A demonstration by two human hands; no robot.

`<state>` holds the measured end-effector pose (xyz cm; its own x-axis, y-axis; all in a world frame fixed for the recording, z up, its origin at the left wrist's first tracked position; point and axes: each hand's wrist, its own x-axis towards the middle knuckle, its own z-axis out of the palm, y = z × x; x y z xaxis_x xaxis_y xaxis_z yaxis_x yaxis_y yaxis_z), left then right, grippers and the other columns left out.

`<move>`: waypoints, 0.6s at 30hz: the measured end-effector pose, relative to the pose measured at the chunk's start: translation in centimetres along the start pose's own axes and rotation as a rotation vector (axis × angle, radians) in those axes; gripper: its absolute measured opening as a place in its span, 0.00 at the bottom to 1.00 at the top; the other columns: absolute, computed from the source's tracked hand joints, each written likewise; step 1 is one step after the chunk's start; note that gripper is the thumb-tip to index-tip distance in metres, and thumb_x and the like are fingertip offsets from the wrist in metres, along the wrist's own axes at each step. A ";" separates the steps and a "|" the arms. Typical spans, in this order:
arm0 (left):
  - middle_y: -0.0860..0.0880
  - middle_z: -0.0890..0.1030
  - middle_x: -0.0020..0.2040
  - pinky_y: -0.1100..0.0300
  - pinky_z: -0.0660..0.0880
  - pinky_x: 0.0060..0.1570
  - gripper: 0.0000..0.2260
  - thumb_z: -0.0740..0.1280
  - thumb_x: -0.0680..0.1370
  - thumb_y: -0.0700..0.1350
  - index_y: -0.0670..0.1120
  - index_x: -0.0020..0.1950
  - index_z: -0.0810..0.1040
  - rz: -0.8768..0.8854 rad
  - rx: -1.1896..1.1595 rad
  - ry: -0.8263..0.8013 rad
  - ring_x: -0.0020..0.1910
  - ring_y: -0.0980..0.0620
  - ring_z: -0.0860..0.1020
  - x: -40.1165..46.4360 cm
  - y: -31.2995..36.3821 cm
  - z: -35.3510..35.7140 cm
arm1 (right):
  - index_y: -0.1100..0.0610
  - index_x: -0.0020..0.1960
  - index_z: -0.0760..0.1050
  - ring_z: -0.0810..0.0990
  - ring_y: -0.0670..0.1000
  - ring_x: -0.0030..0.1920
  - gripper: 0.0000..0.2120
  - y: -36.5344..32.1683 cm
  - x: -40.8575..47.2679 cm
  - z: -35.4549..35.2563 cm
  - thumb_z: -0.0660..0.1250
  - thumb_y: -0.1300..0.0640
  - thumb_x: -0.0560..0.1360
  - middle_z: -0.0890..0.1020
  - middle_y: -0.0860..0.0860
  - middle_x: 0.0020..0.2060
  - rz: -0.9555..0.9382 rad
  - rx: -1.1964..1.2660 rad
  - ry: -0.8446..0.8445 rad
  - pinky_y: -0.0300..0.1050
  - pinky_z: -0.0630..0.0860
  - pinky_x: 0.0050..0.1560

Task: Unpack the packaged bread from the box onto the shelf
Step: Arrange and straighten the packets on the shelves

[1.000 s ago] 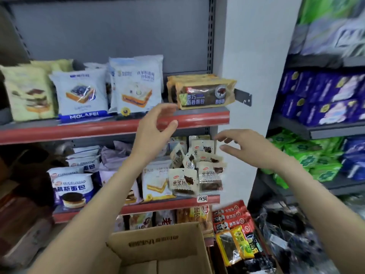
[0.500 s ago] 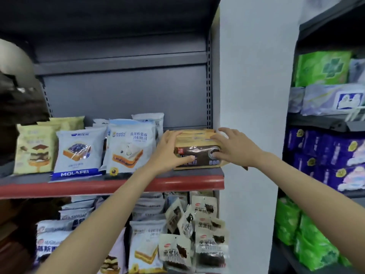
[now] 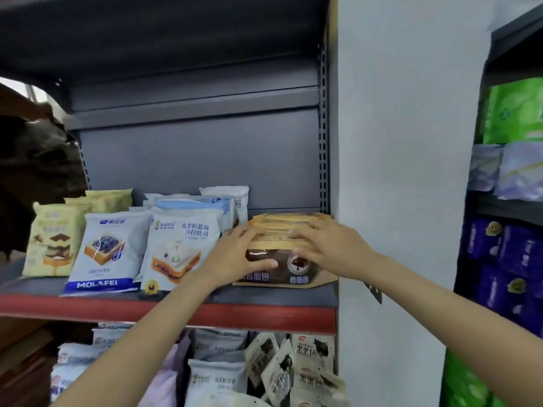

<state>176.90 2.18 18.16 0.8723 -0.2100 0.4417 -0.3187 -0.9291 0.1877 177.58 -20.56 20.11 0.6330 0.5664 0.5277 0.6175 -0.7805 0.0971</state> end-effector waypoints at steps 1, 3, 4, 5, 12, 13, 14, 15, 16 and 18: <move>0.51 0.62 0.74 0.54 0.56 0.71 0.52 0.47 0.55 0.83 0.55 0.72 0.64 0.041 0.071 -0.019 0.72 0.49 0.60 0.1 -0.2 -0.1 | 0.47 0.66 0.71 0.71 0.52 0.61 0.19 0.7 0.1 -0.5 0.55 0.41 0.79 0.75 0.49 0.60 0.011 0.050 0.015 0.44 0.68 0.58; 0.53 0.56 0.77 0.51 0.51 0.73 0.54 0.44 0.54 0.83 0.58 0.75 0.58 0.118 0.205 -0.073 0.75 0.50 0.53 0.6 -0.1 -0.4 | 0.50 0.66 0.71 0.71 0.51 0.61 0.18 2.6 1.0 -1.6 0.56 0.45 0.80 0.75 0.50 0.61 0.030 0.133 0.009 0.41 0.66 0.59; 0.54 0.53 0.78 0.49 0.50 0.74 0.55 0.46 0.53 0.83 0.59 0.76 0.54 0.135 0.244 -0.113 0.76 0.50 0.51 0.8 0.1 -0.6 | 0.51 0.66 0.71 0.71 0.50 0.62 0.18 3.7 1.6 -1.9 0.56 0.47 0.80 0.75 0.51 0.62 0.029 0.164 -0.027 0.39 0.65 0.60; 0.54 0.51 0.78 0.48 0.49 0.74 0.55 0.50 0.53 0.83 0.59 0.76 0.52 0.135 0.265 -0.164 0.76 0.50 0.49 1.1 0.3 -0.7 | 0.52 0.67 0.70 0.71 0.49 0.62 0.18 4.6 2.4 -2.1 0.57 0.49 0.80 0.74 0.51 0.63 0.027 0.193 -0.081 0.37 0.64 0.60; 0.58 0.63 0.74 0.53 0.65 0.68 0.46 0.67 0.63 0.73 0.62 0.75 0.53 0.243 0.195 -0.191 0.72 0.52 0.63 2.5 0.3 -0.4 | 0.55 0.74 0.62 0.59 0.52 0.74 0.20 5.2 7.9 0.8 0.53 0.54 0.82 0.65 0.53 0.72 -0.034 0.177 -0.435 0.39 0.53 0.68; 0.58 0.63 0.74 0.53 0.66 0.67 0.46 0.66 0.61 0.74 0.62 0.75 0.53 0.247 0.193 -0.177 0.72 0.53 0.63 2.5 0.2 -0.1 | 0.54 0.74 0.60 0.56 0.52 0.75 0.20 4.8 8.8 1.3 0.52 0.53 0.83 0.62 0.53 0.74 -0.037 0.150 -0.464 0.41 0.51 0.70; 0.58 0.64 0.74 0.52 0.67 0.67 0.47 0.64 0.60 0.76 0.62 0.75 0.54 0.252 0.196 -0.165 0.71 0.52 0.64 2.6 0.1 0.2 | 0.53 0.75 0.59 0.53 0.51 0.76 0.21 4.3 9.6 1.7 0.51 0.51 0.83 0.59 0.53 0.75 -0.034 0.125 -0.491 0.42 0.48 0.71; 0.58 0.64 0.74 0.51 0.67 0.66 0.47 0.61 0.59 0.77 0.62 0.74 0.54 0.260 0.201 -0.155 0.71 0.51 0.65 2.7 0.1 0.4 | 0.52 0.76 0.56 0.51 0.51 0.76 0.23 3.9 10.3 2.1 0.49 0.49 0.83 0.57 0.53 0.76 -0.019 0.107 -0.526 0.44 0.46 0.72; 0.57 0.64 0.74 0.51 0.67 0.66 0.47 0.60 0.58 0.78 0.61 0.74 0.55 0.263 0.212 -0.148 0.71 0.51 0.65 2.7 0.0 0.6 | 0.51 0.77 0.54 0.49 0.51 0.76 0.24 3.5 10.8 2.4 0.48 0.46 0.82 0.54 0.52 0.77 -0.011 0.096 -0.567 0.45 0.44 0.73; 0.56 0.63 0.75 0.50 0.66 0.67 0.47 0.63 0.61 0.76 0.60 0.75 0.55 0.275 0.240 -0.148 0.72 0.50 0.64 2.9 -0.2 0.7 | 0.46 0.77 0.49 0.47 0.52 0.77 0.25 3.4 11.5 3.1 0.45 0.44 0.82 0.51 0.49 0.77 -0.012 0.128 -0.662 0.48 0.43 0.73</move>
<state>179.71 1.53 18.76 0.8162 -0.4861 0.3122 -0.4672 -0.8733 -0.1381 188.36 -15.86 23.92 0.7530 0.6495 -0.1052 0.6512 -0.7585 -0.0220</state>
